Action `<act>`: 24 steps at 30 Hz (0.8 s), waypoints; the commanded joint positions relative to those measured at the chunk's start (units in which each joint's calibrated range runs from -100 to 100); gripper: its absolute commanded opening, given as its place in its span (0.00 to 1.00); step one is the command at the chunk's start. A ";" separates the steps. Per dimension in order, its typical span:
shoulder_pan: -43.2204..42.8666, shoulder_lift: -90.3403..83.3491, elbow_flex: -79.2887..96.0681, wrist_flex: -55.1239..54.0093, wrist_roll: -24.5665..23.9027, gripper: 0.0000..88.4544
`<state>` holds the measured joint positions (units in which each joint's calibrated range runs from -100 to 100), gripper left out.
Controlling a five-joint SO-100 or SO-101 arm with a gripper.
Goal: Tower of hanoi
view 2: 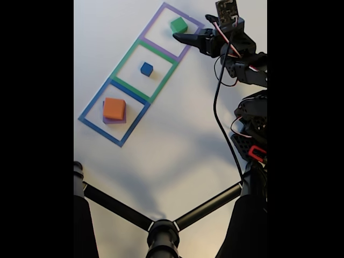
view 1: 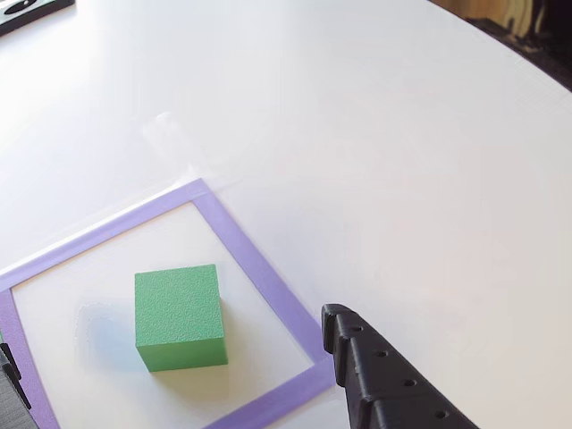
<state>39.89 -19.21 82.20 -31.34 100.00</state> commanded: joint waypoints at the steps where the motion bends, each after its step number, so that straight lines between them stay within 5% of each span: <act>1: -1.65 8.95 -3.83 -10.30 0.00 0.49; 24: -2.49 38.20 -18.73 -27.54 0.00 0.46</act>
<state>38.69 18.71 65.00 -55.58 100.00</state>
